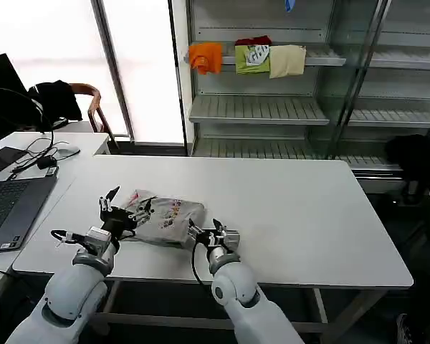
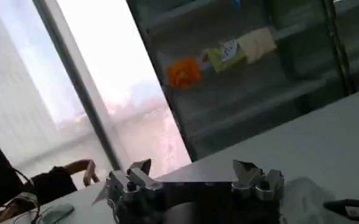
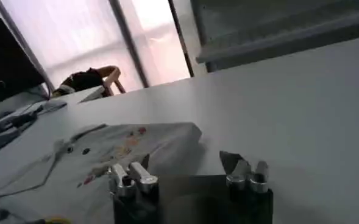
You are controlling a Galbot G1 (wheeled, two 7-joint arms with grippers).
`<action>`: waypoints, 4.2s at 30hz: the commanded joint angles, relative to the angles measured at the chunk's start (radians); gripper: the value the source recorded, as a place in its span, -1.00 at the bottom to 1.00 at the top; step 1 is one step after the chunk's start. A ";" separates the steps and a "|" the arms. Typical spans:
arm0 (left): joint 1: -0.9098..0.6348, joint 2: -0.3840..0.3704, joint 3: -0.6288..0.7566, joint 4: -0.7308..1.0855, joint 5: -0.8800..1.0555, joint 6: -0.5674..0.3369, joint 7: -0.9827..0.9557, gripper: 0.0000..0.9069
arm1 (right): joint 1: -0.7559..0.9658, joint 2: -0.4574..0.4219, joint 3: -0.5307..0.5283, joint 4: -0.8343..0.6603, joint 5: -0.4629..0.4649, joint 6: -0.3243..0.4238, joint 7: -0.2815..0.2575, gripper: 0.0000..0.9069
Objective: Fold and organize the clothes.
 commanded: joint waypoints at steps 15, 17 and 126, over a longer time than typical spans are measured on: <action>0.027 -0.006 -0.015 -0.005 -0.005 -0.005 0.011 1.00 | 0.040 0.057 -0.018 -0.106 -0.005 0.031 0.005 -1.00; 0.027 -0.008 -0.014 -0.001 -0.004 -0.005 0.011 1.00 | 0.044 0.043 -0.023 -0.074 -0.034 0.040 0.000 -1.00; 0.383 -0.099 -0.219 -0.042 -0.155 -0.424 0.031 1.00 | -0.864 -0.544 0.667 0.568 -0.285 0.575 -0.129 1.00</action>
